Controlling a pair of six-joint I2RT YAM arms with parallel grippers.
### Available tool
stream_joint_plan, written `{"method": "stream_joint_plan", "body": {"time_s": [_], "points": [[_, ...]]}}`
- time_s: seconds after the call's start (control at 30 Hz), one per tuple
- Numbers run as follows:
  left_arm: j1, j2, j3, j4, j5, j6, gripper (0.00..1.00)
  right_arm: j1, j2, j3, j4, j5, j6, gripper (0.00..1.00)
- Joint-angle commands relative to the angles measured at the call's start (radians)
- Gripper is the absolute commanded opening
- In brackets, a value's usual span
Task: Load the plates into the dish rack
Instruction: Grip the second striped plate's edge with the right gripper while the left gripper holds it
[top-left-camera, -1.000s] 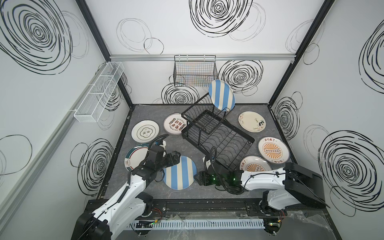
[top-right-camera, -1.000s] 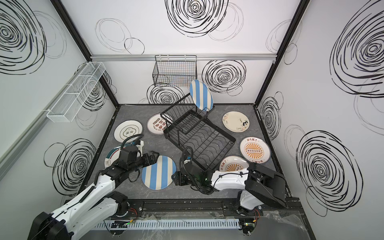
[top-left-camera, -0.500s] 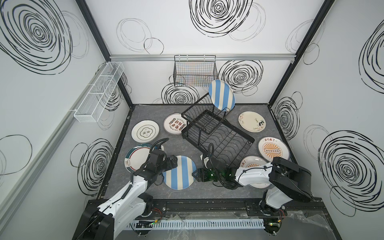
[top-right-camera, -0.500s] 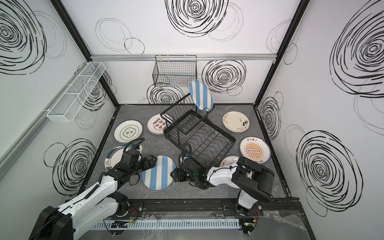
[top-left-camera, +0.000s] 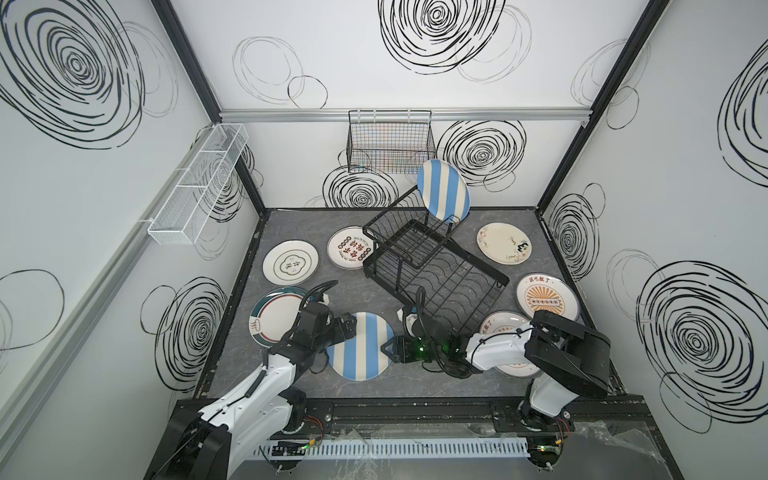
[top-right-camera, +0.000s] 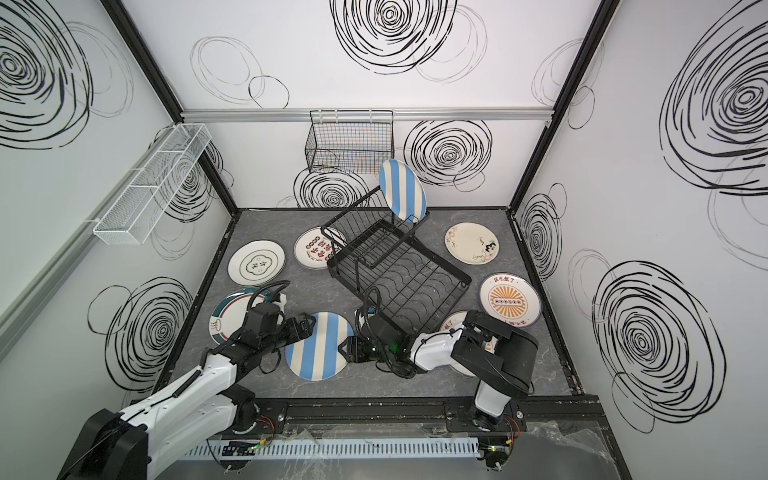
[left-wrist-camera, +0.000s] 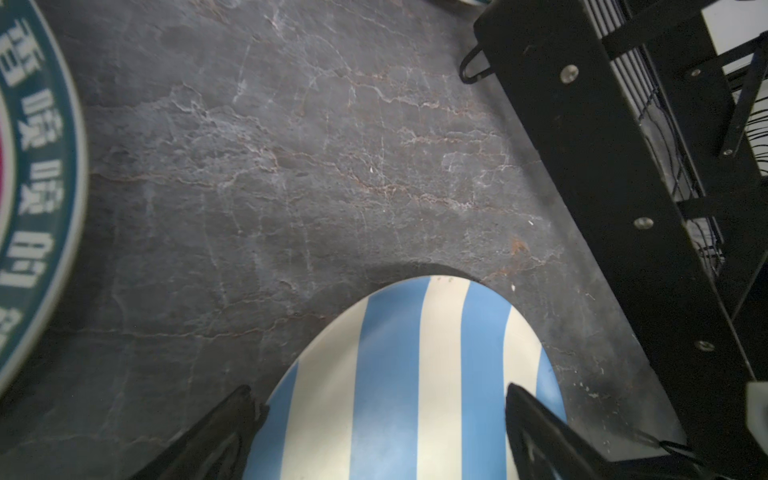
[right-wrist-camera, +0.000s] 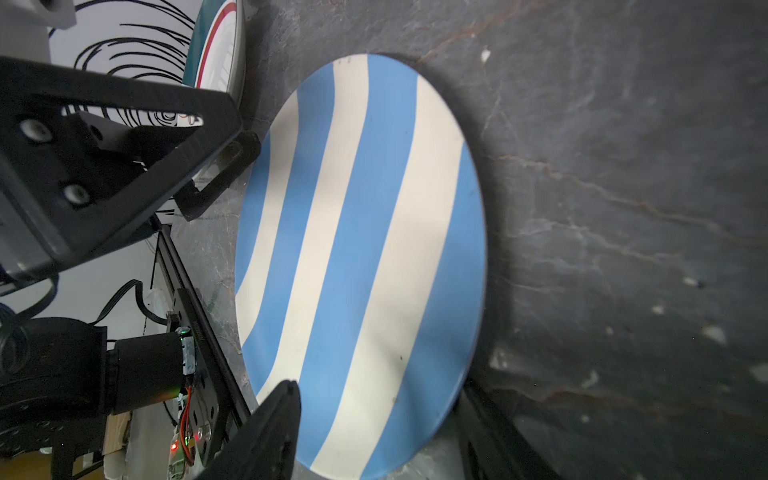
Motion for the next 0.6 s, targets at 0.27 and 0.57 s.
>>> {"method": "stream_joint_plan", "body": {"time_s": [0.27, 0.57], "points": [[-0.04, 0.008, -0.014, 0.042, 0.047, -0.026, 0.96, -0.03, -0.035, -0.028, 0.173, -0.034, 0.071, 0.37], [-0.057, -0.001, -0.002, 0.036, 0.049, -0.025, 0.96, -0.039, -0.106, -0.014, 0.143, -0.014, 0.073, 0.22]]}}
